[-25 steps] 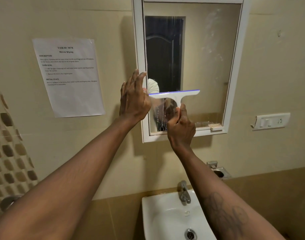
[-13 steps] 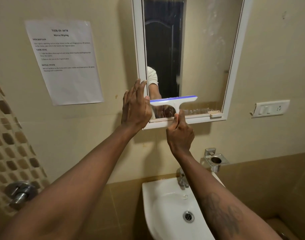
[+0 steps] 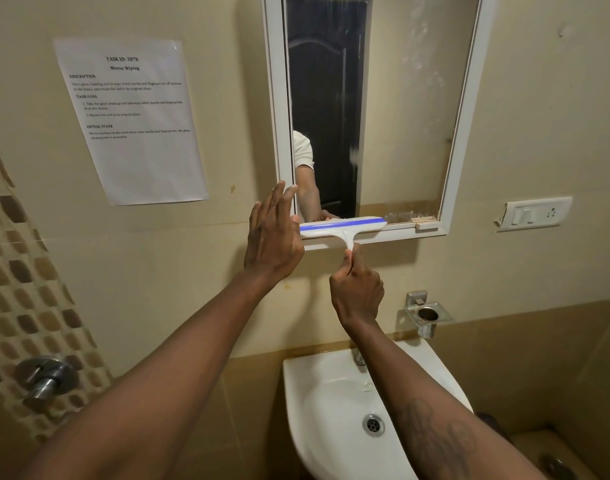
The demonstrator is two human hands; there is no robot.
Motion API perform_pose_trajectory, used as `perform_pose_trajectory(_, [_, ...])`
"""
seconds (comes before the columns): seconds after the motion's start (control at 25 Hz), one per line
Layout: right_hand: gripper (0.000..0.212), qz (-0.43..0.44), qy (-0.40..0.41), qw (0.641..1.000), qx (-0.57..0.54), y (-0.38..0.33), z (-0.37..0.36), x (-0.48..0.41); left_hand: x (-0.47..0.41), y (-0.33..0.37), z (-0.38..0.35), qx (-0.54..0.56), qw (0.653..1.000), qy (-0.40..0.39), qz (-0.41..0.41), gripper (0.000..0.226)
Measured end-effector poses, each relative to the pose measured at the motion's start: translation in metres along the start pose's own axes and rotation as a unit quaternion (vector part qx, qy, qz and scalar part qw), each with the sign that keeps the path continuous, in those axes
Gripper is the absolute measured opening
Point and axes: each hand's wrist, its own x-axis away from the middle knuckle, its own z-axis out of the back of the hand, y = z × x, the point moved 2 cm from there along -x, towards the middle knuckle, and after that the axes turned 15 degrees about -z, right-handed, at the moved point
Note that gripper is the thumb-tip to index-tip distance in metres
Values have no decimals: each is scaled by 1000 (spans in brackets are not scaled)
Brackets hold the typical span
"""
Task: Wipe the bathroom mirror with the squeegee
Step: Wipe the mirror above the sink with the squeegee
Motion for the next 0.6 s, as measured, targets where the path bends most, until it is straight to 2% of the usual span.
perform_pose_trajectory(0.36, [34,-18,-21,1000,5,-5,10,-1,9,17,3,8,1000,-16,3,59])
perform_pose_trajectory(0.6, [33,-21,47,998,-36,2,33,0,4,15,16,-12,1000,9,-12,57])
